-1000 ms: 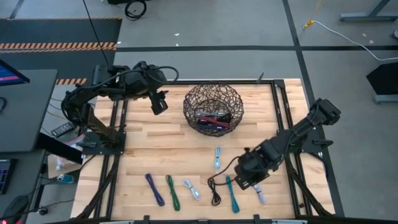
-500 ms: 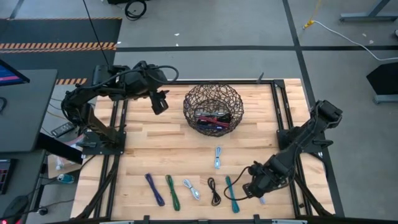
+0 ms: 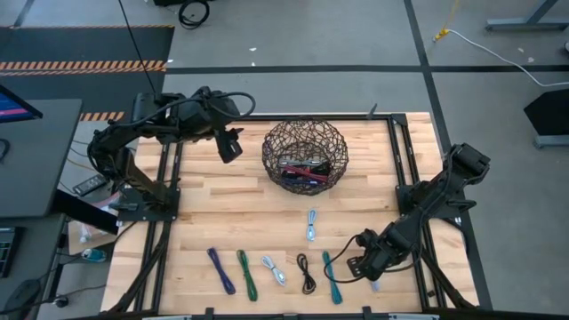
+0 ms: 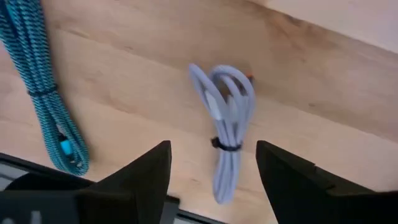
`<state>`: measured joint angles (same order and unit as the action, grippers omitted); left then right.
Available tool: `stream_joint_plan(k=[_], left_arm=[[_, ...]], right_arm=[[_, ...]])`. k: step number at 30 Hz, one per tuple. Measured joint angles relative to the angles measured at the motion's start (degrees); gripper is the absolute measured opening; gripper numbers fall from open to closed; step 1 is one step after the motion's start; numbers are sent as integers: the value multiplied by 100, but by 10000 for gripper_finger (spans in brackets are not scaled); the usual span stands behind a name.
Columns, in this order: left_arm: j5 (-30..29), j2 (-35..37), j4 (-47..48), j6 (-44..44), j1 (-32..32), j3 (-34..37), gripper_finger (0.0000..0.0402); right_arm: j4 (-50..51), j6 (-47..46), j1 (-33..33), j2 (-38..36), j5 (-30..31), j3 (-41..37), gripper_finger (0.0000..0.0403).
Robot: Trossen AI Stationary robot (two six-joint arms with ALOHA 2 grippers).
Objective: Pick and place USB-C Cables
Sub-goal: Put the right gray charger cable into the black mesh basket
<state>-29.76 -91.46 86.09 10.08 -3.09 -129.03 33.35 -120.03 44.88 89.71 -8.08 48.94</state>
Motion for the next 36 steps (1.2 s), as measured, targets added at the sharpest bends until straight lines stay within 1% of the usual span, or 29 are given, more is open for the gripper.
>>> stream_joint_plan(k=[3, 9, 18, 21, 23, 25, 27, 31, 33, 34, 36], left_arm=[[1, 0, -25, 10, 0, 1, 201], [2, -2, -56, 20, 0, 1, 201], [2, -2, -106, 25, 0, 0, 201], [2, -2, -109, 83, 0, 1, 201], [2, -2, -108, 131, 0, 2, 201], [2, -2, -108, 130, 0, 0, 201], [2, -2, -108, 130, 1, 2, 201], [2, -2, -108, 130, 0, 2, 201], [2, -2, -108, 128, 0, 1, 201], [2, -2, -108, 128, 0, 1, 201], [2, -2, -108, 128, 0, 1, 201]], right_arm=[[-195, 4, 1, 0, 149, -113, 242], [-387, 12, 108, 0, 154, -361, 242], [-1205, 3, 129, -2, 425, -820, 242], [-1262, 37, 129, -14, 420, -875, 238], [-1258, 47, 129, -15, 418, -887, 229], [-1237, 59, 129, -15, 392, -889, 209], [-1211, 139, 129, -13, 341, -898, 176], [-1165, 219, 129, -9, 255, -904, 86], [-1300, 275, 129, -20, 232, -886, 40], [-1317, 317, 129, -20, 244, -882, 24], [-1324, 428, 121, -17, 259, -872, 20]])
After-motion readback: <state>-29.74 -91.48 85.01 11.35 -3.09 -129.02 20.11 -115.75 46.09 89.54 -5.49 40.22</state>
